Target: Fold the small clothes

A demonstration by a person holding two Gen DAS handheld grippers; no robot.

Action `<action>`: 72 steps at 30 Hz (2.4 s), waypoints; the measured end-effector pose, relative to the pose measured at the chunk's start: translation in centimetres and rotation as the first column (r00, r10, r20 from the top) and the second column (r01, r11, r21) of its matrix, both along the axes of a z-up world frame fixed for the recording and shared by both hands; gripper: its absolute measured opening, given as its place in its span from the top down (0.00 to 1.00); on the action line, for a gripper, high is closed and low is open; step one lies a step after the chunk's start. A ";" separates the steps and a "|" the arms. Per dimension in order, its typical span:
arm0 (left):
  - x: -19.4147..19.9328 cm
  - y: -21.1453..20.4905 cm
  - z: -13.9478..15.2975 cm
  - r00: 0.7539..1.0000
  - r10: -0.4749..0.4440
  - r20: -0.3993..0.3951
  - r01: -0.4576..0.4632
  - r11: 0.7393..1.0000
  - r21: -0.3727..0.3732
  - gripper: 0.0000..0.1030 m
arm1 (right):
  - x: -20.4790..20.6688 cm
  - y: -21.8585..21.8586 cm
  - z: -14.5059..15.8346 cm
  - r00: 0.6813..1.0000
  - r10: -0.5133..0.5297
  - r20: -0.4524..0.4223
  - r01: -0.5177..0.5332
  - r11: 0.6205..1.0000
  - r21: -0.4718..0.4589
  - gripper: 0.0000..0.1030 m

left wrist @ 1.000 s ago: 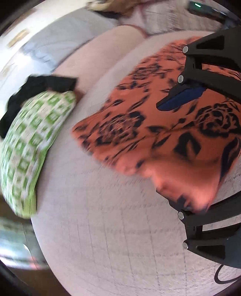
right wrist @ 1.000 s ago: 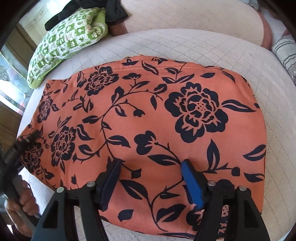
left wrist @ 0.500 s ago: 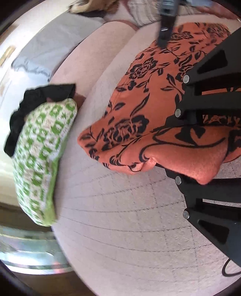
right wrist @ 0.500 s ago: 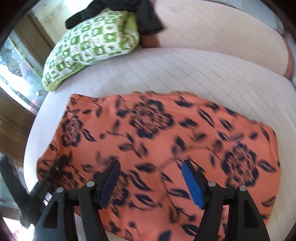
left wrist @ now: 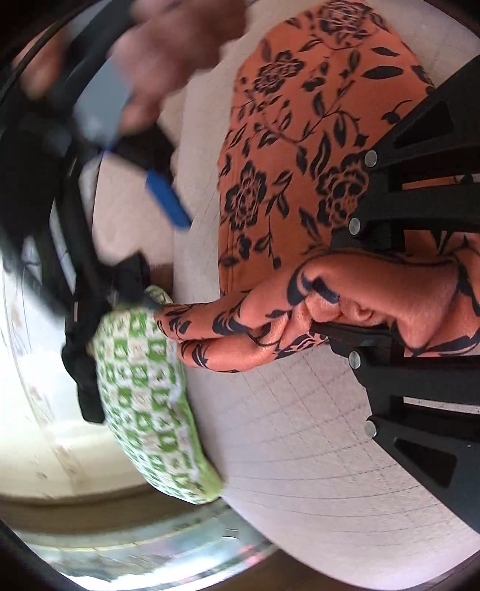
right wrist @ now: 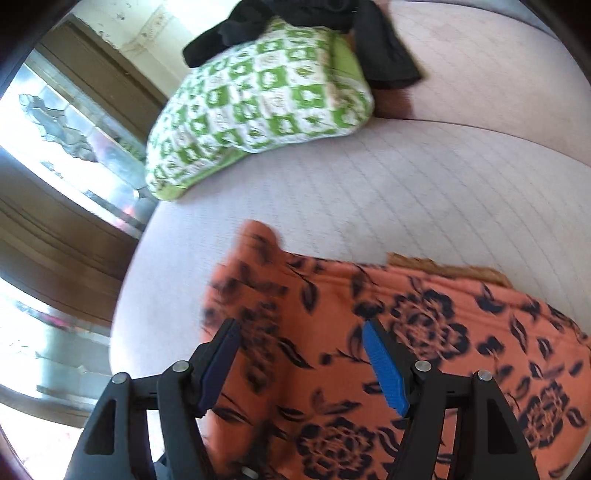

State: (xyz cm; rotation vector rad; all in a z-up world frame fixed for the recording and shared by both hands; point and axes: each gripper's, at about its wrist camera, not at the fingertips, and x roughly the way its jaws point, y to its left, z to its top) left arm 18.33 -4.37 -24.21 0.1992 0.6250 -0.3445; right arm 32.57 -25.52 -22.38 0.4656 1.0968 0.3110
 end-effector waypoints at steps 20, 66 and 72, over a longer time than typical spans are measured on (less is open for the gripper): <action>-3.7 -4.7 -1.2 0.969 -0.238 0.064 0.226 0.961 0.156 0.74 | -2.1 -3.2 -5.5 1.000 -0.002 0.002 0.002 1.000 0.012 0.30; -13.9 -15.8 3.6 0.707 -0.707 0.017 0.705 0.702 -0.102 0.96 | -18.9 -21.7 -5.2 0.850 -0.434 0.298 0.403 0.901 0.162 0.87; -11.5 -12.0 6.1 0.712 -0.697 0.082 0.702 0.709 -0.070 0.53 | -18.0 -23.4 -6.2 0.849 -0.448 0.278 0.423 0.894 0.147 0.87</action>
